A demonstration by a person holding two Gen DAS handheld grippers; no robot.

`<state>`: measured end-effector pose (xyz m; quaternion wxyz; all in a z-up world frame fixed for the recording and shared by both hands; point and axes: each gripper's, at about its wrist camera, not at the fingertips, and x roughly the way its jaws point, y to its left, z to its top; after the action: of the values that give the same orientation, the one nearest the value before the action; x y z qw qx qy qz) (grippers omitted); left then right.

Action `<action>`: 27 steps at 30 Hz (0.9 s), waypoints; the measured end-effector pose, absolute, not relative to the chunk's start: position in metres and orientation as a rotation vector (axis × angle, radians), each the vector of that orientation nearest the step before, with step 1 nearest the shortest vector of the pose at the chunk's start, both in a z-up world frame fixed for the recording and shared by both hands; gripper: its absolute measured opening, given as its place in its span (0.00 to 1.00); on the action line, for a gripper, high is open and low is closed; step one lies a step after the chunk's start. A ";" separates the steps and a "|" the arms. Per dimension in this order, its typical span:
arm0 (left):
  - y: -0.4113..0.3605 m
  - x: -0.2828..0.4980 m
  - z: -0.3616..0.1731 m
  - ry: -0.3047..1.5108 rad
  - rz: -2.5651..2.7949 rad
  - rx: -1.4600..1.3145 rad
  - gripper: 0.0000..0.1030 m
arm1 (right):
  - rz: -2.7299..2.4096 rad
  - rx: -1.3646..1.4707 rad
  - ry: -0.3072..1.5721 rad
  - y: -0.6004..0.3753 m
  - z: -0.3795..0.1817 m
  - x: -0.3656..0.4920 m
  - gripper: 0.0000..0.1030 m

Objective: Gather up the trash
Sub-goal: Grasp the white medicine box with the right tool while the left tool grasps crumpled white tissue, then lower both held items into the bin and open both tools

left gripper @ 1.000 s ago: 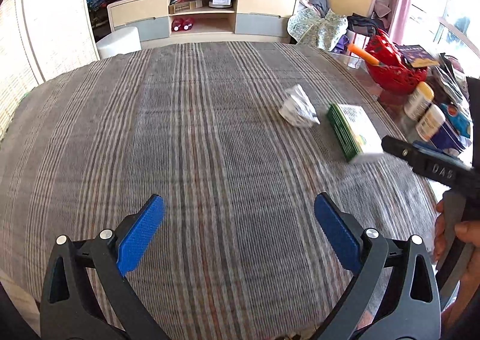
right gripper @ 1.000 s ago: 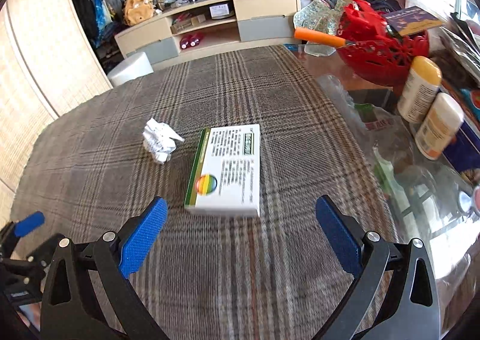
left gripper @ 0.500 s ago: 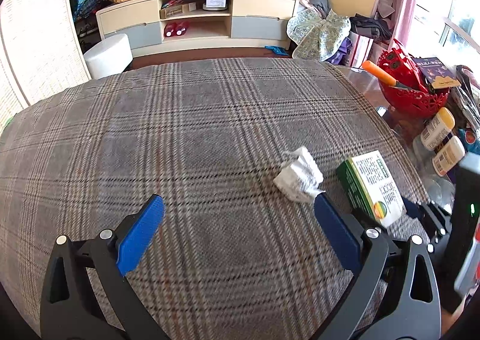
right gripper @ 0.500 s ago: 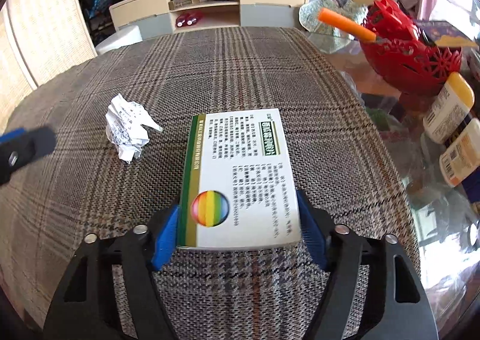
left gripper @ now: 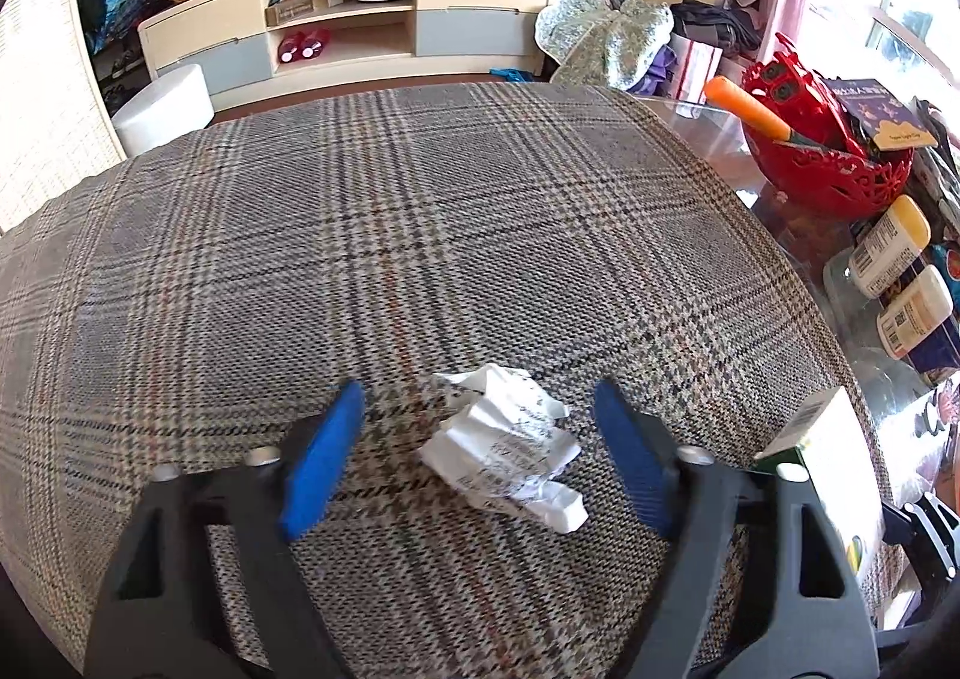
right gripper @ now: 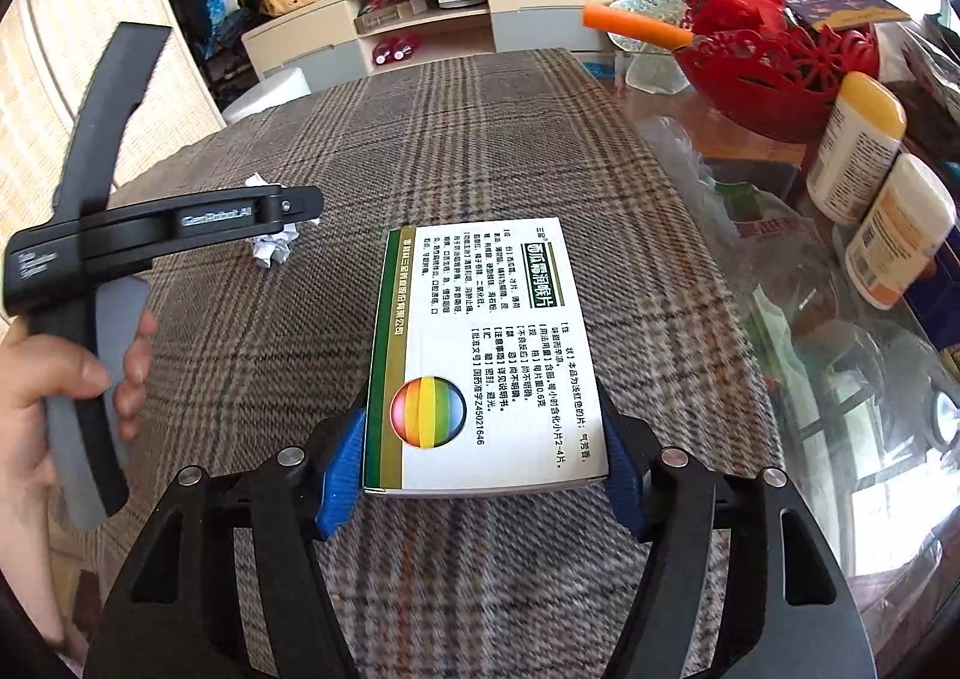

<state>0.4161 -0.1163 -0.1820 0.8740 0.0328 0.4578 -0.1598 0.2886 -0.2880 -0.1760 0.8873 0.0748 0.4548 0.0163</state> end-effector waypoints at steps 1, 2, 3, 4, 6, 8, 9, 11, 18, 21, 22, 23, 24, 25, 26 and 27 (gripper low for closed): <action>-0.118 0.416 -0.184 0.961 -0.337 0.072 0.40 | 0.035 0.164 0.947 -0.290 -0.176 0.285 0.65; -0.119 0.416 -0.185 0.969 -0.335 0.076 0.29 | 0.038 0.175 0.950 -0.291 -0.177 0.283 0.65; -0.120 0.414 -0.186 0.977 -0.338 0.082 0.27 | 0.038 0.179 0.952 -0.292 -0.177 0.283 0.65; -0.121 0.411 -0.185 0.979 -0.343 0.088 0.23 | 0.038 0.182 0.953 -0.293 -0.177 0.281 0.65; -0.120 0.403 -0.182 0.975 -0.348 0.097 0.19 | 0.044 0.195 0.956 -0.294 -0.177 0.276 0.65; -0.115 0.394 -0.177 0.971 -0.352 0.090 0.18 | 0.040 0.189 0.953 -0.292 -0.177 0.267 0.65; -0.112 0.385 -0.173 0.967 -0.355 0.086 0.18 | 0.042 0.188 0.953 -0.290 -0.176 0.263 0.65; -0.108 0.370 -0.166 0.966 -0.359 0.089 0.18 | 0.045 0.184 0.950 -0.287 -0.172 0.253 0.65; -0.082 0.289 -0.128 0.929 -0.365 0.073 0.18 | 0.038 0.174 0.907 -0.279 -0.142 0.205 0.65; -0.070 0.249 -0.111 0.906 -0.367 0.052 0.18 | 0.035 0.161 0.885 -0.272 -0.128 0.180 0.65; -0.066 0.235 -0.107 0.897 -0.367 0.044 0.18 | 0.034 0.161 0.882 -0.270 -0.124 0.170 0.65; -0.064 0.224 -0.103 0.887 -0.364 0.041 0.18 | 0.033 0.162 0.880 -0.269 -0.122 0.162 0.65; -0.059 0.208 -0.099 0.875 -0.362 0.036 0.18 | 0.032 0.160 0.878 -0.267 -0.120 0.153 0.65; -0.054 0.193 -0.096 0.867 -0.364 0.031 0.19 | 0.033 0.159 0.877 -0.265 -0.119 0.144 0.65; -0.051 0.179 -0.094 0.861 -0.368 0.025 0.19 | 0.031 0.161 0.877 -0.263 -0.118 0.135 0.65; -0.047 0.167 -0.094 0.856 -0.371 0.019 0.19 | 0.029 0.160 0.877 -0.262 -0.117 0.125 0.65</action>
<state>0.1667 -0.0466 -0.0936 0.8930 0.0090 0.4128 -0.1790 0.1251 -0.2620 -0.1168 0.9021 0.0775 0.4243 0.0139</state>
